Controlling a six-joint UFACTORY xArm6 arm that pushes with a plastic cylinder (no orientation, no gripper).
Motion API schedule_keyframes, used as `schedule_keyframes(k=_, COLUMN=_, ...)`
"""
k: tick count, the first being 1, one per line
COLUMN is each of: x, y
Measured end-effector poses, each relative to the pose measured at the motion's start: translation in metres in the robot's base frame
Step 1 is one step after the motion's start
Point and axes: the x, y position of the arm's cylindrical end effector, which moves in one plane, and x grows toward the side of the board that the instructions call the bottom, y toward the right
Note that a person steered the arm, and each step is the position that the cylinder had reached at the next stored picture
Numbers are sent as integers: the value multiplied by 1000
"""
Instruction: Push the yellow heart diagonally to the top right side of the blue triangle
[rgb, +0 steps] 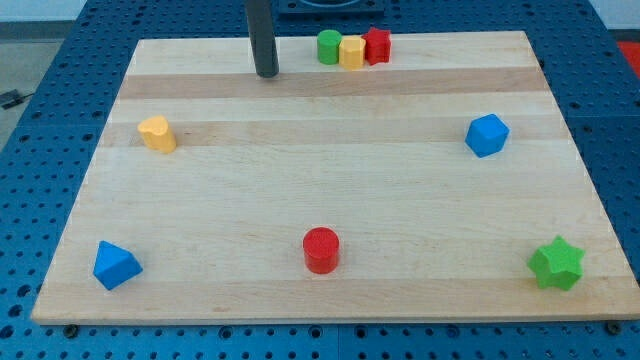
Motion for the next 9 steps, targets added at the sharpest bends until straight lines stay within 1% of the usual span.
schedule_keyframes(k=2, x=-7, y=-11)
schedule_keyframes(k=3, x=-26, y=-89)
schedule_keyframes(k=4, x=-25, y=-181)
schedule_keyframes(k=5, x=-14, y=-209)
schedule_keyframes(k=7, x=-6, y=-211)
schedule_keyframes(k=8, x=30, y=-211)
schedule_keyframes(k=9, x=86, y=-211)
